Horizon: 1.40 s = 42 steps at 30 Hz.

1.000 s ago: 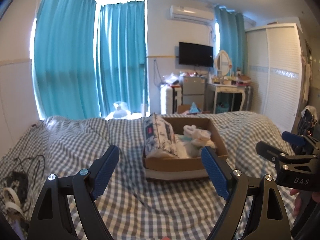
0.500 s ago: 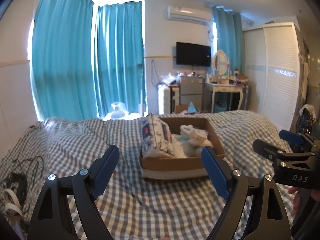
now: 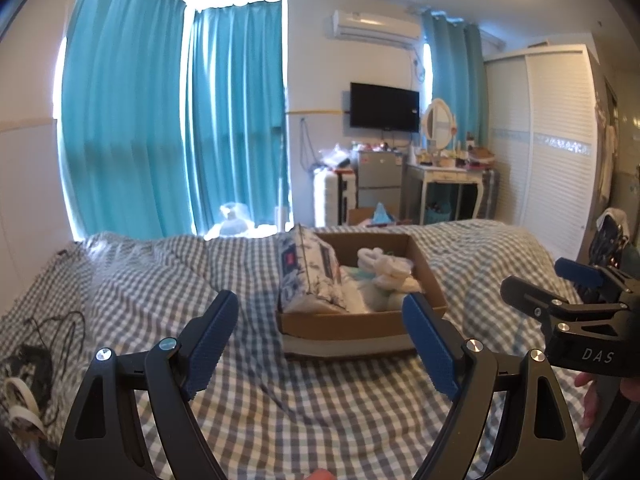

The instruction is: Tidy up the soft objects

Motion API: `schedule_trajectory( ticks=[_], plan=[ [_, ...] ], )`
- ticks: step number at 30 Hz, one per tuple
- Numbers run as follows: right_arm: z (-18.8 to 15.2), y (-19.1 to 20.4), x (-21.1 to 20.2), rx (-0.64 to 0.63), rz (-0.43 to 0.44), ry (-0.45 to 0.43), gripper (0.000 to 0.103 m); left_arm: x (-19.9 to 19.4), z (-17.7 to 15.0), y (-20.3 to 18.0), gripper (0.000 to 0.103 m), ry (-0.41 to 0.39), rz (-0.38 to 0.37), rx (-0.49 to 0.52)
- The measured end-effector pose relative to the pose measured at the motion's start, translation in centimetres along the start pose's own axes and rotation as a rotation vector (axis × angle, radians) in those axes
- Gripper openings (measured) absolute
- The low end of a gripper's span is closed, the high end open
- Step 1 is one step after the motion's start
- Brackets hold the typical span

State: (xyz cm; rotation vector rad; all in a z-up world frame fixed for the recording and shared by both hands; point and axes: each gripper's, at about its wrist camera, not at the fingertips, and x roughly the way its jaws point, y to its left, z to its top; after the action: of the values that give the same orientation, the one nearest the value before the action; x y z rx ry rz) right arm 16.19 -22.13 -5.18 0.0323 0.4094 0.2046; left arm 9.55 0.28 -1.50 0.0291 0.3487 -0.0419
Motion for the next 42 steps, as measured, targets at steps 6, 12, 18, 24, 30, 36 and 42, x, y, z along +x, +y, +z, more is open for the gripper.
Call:
schedule_trajectory(
  ticks=[6, 12, 18, 24, 30, 36, 42],
  plan=[
    [0.02, -0.05, -0.02, 0.003, -0.003, 0.003, 0.103, -0.01, 0.01, -0.05, 0.085, 0.001, 0.001, 0.000],
    [0.04, -0.16, 0.01, 0.013, -0.001, 0.007, 0.103, 0.00, -0.16, -0.09, 0.085, 0.007, -0.002, 0.007],
    [0.00, -0.09, 0.08, 0.016, 0.003, 0.010, 0.103, -0.10, -0.18, -0.24, 0.085, 0.005, 0.001, 0.005],
    [-0.02, -0.14, 0.06, 0.022, 0.008, 0.013, 0.103, -0.15, -0.17, -0.24, 0.085, 0.004, 0.000, 0.004],
    [-0.02, -0.12, 0.07, 0.023, 0.011, 0.014, 0.103, -0.10, -0.23, -0.33, 0.085, 0.006, 0.000, 0.003],
    [-0.05, -0.09, 0.15, 0.030, 0.014, 0.018, 0.103, -0.11, -0.27, -0.30, 0.085, 0.006, 0.002, 0.006],
    [-0.13, -0.12, 0.20, 0.028, 0.014, 0.020, 0.103, -0.38, -0.29, -0.41, 0.086, -0.008, 0.003, 0.017]
  ],
)
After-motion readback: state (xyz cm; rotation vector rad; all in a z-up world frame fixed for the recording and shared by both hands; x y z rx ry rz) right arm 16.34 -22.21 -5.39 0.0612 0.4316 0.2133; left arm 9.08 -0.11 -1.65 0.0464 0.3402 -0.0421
